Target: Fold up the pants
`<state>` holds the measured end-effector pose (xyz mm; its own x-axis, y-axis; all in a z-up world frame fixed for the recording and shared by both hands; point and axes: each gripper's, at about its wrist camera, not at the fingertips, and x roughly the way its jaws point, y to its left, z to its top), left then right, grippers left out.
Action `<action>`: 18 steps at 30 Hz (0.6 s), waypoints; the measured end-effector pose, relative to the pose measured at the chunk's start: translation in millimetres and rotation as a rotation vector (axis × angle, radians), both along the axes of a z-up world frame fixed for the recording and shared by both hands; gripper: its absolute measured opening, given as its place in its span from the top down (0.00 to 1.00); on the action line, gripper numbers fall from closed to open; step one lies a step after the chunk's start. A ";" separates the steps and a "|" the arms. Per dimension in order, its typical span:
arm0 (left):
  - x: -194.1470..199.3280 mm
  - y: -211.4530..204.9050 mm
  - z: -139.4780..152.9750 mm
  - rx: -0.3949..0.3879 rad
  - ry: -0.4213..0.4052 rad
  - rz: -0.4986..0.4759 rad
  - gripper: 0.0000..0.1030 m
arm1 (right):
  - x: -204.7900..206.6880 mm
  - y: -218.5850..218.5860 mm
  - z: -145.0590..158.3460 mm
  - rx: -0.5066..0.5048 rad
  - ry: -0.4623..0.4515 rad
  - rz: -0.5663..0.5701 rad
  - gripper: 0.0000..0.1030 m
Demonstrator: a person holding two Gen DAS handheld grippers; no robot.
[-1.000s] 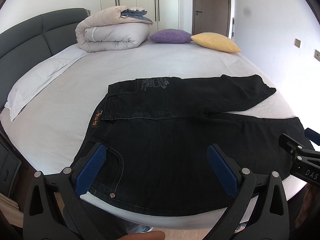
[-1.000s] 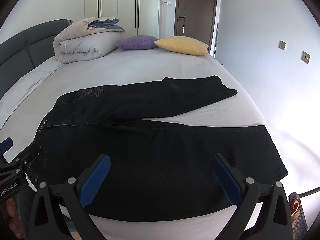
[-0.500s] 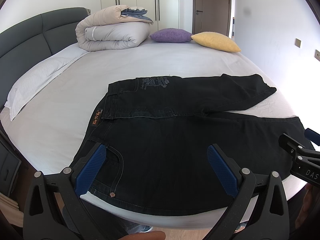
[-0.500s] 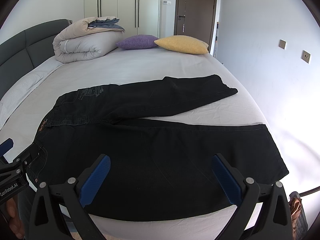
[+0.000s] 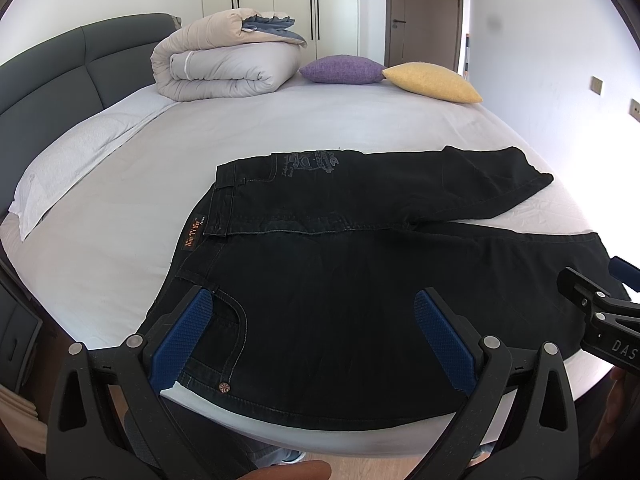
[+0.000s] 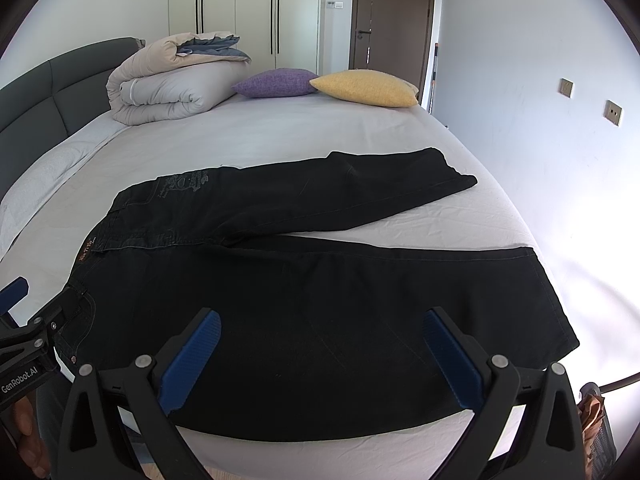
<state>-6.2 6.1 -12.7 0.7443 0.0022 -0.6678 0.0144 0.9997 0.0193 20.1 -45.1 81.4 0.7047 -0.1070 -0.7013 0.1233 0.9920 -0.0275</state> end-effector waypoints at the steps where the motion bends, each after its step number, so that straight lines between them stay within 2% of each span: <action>1: 0.6 -0.4 0.7 0.000 0.000 0.000 0.00 | -0.8 2.1 -1.1 0.000 0.000 0.000 0.00; 18: 2.5 -1.2 -2.0 0.000 0.003 0.000 0.00 | 0.2 2.4 -2.3 0.003 0.005 0.001 0.00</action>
